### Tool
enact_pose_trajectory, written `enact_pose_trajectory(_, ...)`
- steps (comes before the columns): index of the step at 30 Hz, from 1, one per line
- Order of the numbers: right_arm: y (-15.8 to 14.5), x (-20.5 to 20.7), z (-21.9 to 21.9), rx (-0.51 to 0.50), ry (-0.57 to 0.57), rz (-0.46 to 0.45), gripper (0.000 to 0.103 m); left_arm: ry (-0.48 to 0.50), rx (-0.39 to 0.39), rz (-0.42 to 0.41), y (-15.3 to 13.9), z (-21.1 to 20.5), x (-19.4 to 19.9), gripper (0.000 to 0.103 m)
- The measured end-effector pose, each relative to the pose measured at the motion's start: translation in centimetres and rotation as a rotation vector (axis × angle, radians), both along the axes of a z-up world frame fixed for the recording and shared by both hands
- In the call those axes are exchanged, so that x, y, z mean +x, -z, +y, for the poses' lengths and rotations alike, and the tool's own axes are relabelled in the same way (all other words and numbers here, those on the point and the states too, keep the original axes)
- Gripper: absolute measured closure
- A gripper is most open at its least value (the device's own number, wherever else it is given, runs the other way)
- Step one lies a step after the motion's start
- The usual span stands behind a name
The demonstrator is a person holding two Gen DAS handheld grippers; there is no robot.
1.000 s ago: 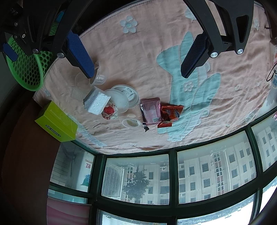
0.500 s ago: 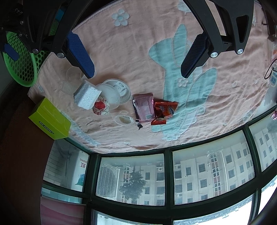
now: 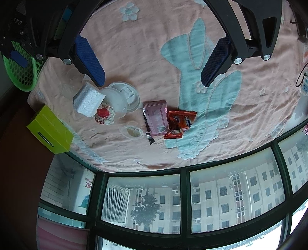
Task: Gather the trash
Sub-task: 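Reach the left gripper to the white foam block and close on it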
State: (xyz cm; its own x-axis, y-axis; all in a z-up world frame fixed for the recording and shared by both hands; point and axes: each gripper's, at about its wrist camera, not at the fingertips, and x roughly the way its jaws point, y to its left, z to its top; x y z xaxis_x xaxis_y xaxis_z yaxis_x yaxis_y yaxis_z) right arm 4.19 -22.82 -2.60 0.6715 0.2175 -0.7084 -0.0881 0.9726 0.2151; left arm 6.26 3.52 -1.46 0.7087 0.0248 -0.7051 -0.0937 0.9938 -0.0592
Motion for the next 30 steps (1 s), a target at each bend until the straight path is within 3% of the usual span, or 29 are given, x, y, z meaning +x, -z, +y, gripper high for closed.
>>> enact_pose_trajectory(18, 0.2, 2.1, -1.9, -0.028, 0.009, 0.018, 0.006, 0.429, -0.118, 0.084, 2.2, -5.9, 6.7, 0.008)
enact_pose_trajectory(23, 0.5, 2.7, -2.1, -0.032, 0.008, 0.033, 0.006, 0.525, -0.143, 0.131, 3.3, -7.1, 8.8, 0.021)
enact_pose_trajectory(30, 0.9, 3.5, -2.2, -0.031, 0.017, 0.048, 0.006, 0.619, -0.169, 0.175, 4.9, -8.1, 11.0, 0.023)
